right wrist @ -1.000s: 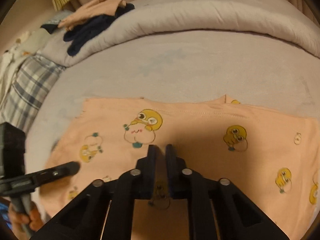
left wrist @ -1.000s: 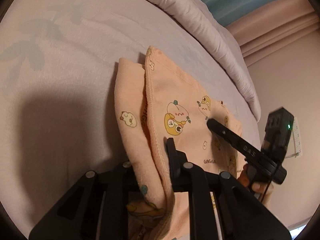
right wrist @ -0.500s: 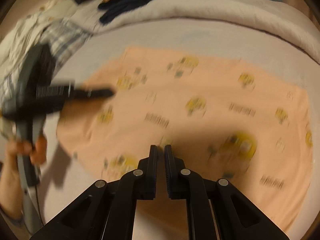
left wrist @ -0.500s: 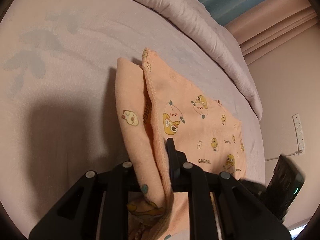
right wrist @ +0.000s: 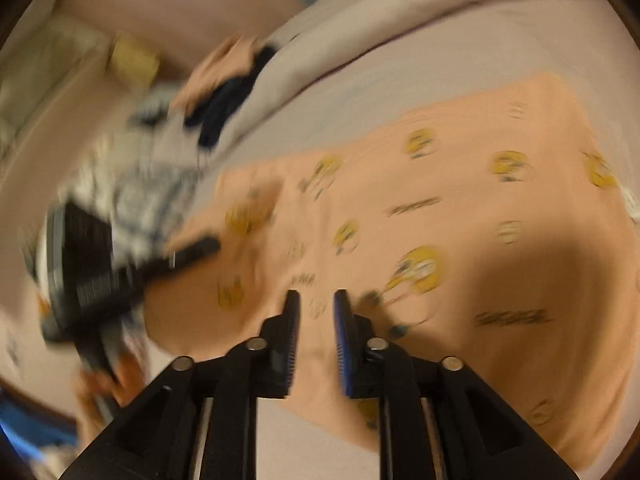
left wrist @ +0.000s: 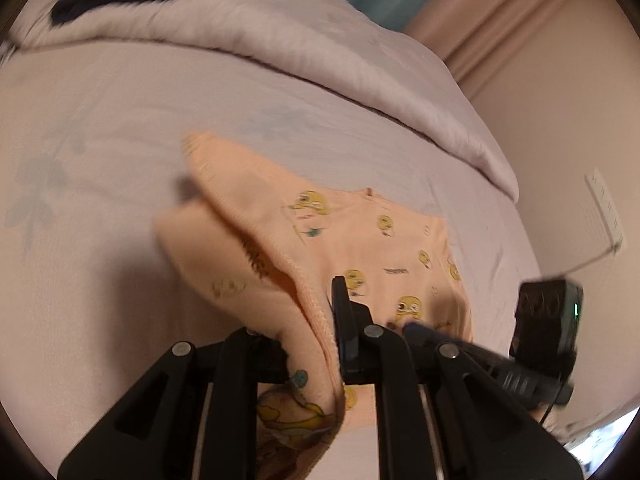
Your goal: Fold small clothes
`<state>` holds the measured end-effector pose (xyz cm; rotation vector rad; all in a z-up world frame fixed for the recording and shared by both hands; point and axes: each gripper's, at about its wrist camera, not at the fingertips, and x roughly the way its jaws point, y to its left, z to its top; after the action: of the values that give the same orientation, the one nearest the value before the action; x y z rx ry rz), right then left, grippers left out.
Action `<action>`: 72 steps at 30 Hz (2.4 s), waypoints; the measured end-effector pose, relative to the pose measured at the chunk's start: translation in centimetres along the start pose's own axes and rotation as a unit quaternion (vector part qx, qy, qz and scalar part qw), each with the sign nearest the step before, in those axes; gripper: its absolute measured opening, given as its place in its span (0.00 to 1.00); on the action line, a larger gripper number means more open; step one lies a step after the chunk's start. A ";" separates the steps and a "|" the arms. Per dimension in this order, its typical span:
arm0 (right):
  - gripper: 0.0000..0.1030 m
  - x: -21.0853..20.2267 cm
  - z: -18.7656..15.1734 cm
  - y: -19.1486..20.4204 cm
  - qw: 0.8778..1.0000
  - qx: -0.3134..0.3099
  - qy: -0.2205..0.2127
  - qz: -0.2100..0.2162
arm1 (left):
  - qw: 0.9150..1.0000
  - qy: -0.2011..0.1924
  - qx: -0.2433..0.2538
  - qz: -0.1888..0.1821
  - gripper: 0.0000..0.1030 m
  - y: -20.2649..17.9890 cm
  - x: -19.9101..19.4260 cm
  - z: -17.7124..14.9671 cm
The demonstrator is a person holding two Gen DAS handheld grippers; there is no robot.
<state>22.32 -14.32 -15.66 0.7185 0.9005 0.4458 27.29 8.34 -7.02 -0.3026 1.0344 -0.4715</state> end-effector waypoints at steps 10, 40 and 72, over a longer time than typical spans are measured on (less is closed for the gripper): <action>0.35 -2.0 2.0 -2.9 0.994 0.073 -0.034 0.069 | 0.994 0.036 0.102 0.017 0.16 -7.5 4.3 -0.3; 0.56 -3.3 2.9 -7.2 0.988 0.124 -0.029 0.087 | 0.993 0.084 0.025 -0.075 0.48 -2.8 6.2 -2.1; 0.22 0.9 3.7 -1.3 0.990 -0.046 -0.013 -0.133 | 0.998 0.037 0.040 -0.019 0.48 -1.1 2.5 -5.8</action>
<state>26.02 -16.05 -15.59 0.5099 0.9299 0.2391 22.98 6.02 -11.23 -0.2349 1.0813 -0.5603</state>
